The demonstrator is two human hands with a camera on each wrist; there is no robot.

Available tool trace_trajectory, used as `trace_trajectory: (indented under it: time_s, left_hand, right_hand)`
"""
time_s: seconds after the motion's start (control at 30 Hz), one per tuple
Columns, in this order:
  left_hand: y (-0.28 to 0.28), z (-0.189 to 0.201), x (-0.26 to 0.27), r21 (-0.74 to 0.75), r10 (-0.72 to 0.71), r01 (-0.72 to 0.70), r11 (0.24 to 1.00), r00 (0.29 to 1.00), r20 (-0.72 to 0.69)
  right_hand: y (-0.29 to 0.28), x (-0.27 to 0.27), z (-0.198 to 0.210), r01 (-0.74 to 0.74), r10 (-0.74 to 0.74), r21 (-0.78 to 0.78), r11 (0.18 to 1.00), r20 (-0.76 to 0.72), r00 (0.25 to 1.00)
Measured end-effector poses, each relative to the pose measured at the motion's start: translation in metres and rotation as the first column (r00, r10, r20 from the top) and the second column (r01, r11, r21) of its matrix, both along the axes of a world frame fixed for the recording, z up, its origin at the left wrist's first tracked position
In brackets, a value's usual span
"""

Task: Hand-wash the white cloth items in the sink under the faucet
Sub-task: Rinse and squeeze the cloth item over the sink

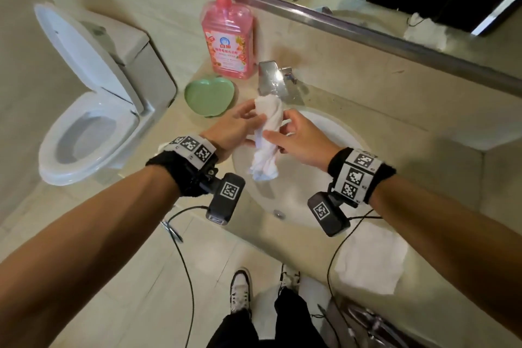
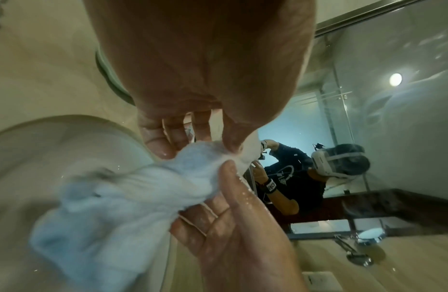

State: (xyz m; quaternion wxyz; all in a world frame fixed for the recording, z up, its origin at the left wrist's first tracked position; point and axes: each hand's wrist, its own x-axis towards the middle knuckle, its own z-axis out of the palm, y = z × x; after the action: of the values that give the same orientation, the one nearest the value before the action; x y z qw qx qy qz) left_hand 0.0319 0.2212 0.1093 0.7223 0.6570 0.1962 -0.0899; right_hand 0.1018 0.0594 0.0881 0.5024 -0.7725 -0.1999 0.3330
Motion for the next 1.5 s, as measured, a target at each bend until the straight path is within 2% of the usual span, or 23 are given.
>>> trace_trajectory:
  time_s: [0.07, 0.17, 0.27, 0.37, 0.4, 0.5, 0.57, 0.67, 0.7, 0.73, 0.8, 0.83, 0.9, 0.97, 1.03, 1.07, 1.17, 1.23, 1.33, 1.43, 1.5]
  left_hand:
    - [0.004, -0.003, -0.009, 0.035, -0.097, 0.097, 0.995, 0.995, -0.017]
    - [0.005, -0.007, -0.020, 0.134, -0.211, 0.215, 0.967, 0.976, -0.047]
    - [-0.002, -0.012, -0.023, 0.263, -0.211, 0.206, 0.943, 0.978, -0.010]
    - [-0.008, -0.013, -0.022, 0.356, -0.200, 0.181, 0.917, 0.980, 0.018]
    - [-0.011, -0.013, -0.022, 0.324, -0.208, 0.190, 0.927, 0.978, 0.021]
    - [-0.020, -0.014, -0.024, 0.096, -0.189, 0.182, 0.979, 0.980, 0.069]
    - [-0.026, -0.015, -0.026, -0.017, -0.157, 0.159, 0.987, 0.984, 0.085]
    - [-0.024, -0.019, -0.028, -0.132, -0.139, 0.137, 0.982, 0.990, -0.008]
    - [-0.022, -0.021, -0.028, -0.108, -0.128, 0.124, 0.986, 0.991, -0.035]
    - [-0.021, -0.023, -0.029, -0.020, -0.111, 0.111, 0.994, 0.993, -0.040]
    - [-0.024, -0.026, -0.031, 0.215, -0.090, 0.091, 0.972, 0.996, -0.012]
    - [-0.029, -0.027, -0.032, 0.285, -0.070, 0.065, 0.956, 0.998, 0.007]
    - [-0.037, -0.025, -0.032, 0.330, -0.035, 0.021, 0.944, 0.999, 0.036]
    - [-0.039, -0.026, -0.030, 0.227, -0.064, 0.060, 0.972, 0.998, 0.008]
    - [-0.038, -0.027, -0.030, 0.031, -0.099, 0.102, 0.994, 0.990, -0.099]
    - [-0.037, -0.029, -0.030, -0.012, -0.108, 0.107, 0.994, 0.984, -0.141]
    - [-0.044, -0.036, -0.026, 0.076, -0.086, 0.100, 0.992, 0.981, -0.176]
    - [-0.059, -0.039, -0.025, 0.118, -0.127, 0.152, 0.981, 0.971, -0.201]
    - [-0.086, -0.047, -0.025, 0.030, -0.272, 0.288, 0.957, 0.930, -0.246]
    - [-0.115, -0.061, -0.029, -0.073, -0.409, 0.404, 0.912, 0.876, -0.257]
    - [-0.139, -0.072, -0.034, -0.087, -0.461, 0.456, 0.886, 0.843, -0.276]
  right_hand:
    - [-0.002, -0.013, -0.001, 0.047, -0.047, -0.015, 0.999, 0.005, 0.999]
    - [-0.011, -0.031, -0.002, 0.133, -0.127, -0.067, 0.989, 0.090, 0.988]
    - [-0.021, -0.042, 0.003, 0.232, -0.226, -0.054, 0.971, 0.102, 0.969]
    - [-0.027, -0.045, 0.010, 0.254, -0.254, -0.010, 0.967, 0.046, 0.966]
    - [-0.029, -0.045, 0.012, 0.247, -0.247, 0.000, 0.969, -0.008, 0.969]
    - [-0.037, -0.046, 0.013, 0.214, -0.200, 0.047, 0.976, -0.210, 0.957]
    - [-0.043, -0.047, 0.012, 0.232, -0.211, 0.073, 0.970, -0.222, 0.952]
    - [-0.051, -0.043, 0.010, 0.331, -0.312, 0.106, 0.938, -0.166, 0.935]
    - [-0.053, -0.041, 0.008, 0.354, -0.335, 0.108, 0.929, -0.161, 0.928]
    - [-0.056, -0.040, 0.007, 0.355, -0.337, 0.102, 0.929, -0.160, 0.928]
    - [-0.061, -0.039, 0.006, 0.291, -0.280, 0.056, 0.955, -0.152, 0.948]
    - [-0.063, -0.039, 0.004, 0.234, -0.229, 0.019, 0.972, -0.143, 0.963]
    - [-0.067, -0.040, 0.001, 0.151, -0.155, -0.036, 0.988, -0.152, 0.976]
    - [-0.073, -0.039, 0.000, 0.177, -0.181, -0.038, 0.983, -0.168, 0.969]
    - [-0.084, -0.036, 0.001, 0.241, -0.243, -0.032, 0.970, -0.173, 0.955]
    - [-0.090, -0.036, 0.002, 0.259, -0.259, -0.027, 0.966, -0.192, 0.947]
    - [-0.112, -0.043, 0.002, 0.261, -0.255, -0.015, 0.965, -0.283, 0.925]
    - [-0.128, -0.052, 0.000, 0.253, -0.254, -0.042, 0.967, -0.297, 0.920]
    - [-0.167, -0.069, -0.009, 0.314, -0.324, -0.080, 0.946, -0.309, 0.894]
    - [-0.217, -0.089, -0.024, 0.418, -0.429, -0.114, 0.901, -0.364, 0.827]
    - [-0.248, -0.104, -0.038, 0.451, -0.487, -0.187, 0.873, -0.366, 0.792]
